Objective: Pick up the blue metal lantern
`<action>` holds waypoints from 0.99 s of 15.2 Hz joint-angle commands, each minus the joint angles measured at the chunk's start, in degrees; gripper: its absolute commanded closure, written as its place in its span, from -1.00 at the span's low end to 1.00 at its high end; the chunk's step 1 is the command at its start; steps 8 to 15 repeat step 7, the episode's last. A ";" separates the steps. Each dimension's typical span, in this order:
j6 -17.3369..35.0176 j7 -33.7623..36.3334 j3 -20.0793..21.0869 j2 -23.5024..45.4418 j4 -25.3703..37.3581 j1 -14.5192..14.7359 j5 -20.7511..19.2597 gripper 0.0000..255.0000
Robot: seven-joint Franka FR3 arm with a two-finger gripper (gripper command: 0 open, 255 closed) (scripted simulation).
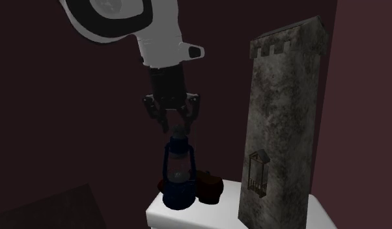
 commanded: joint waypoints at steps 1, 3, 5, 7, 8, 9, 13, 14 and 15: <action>-1.96 0.68 0.55 -1.39 0.60 -0.52 -0.57 1.00; -3.98 1.24 1.01 -2.68 1.34 -0.94 -1.03 1.00; -5.97 1.75 1.42 -3.87 2.14 -1.29 -1.41 1.00; -6.12 1.79 1.46 -3.97 2.20 -1.32 -1.44 1.00; -6.12 1.79 1.46 -3.97 2.20 -1.32 -1.44 1.00; -6.12 1.79 1.46 -3.97 2.20 -1.32 -1.44 1.00; -6.12 1.79 1.46 -3.97 2.20 -1.32 -1.44 1.00; -6.12 1.79 1.46 -3.97 2.20 -1.32 -1.44 1.00; -6.12 1.79 1.46 -3.97 2.20 -1.32 -1.44 1.00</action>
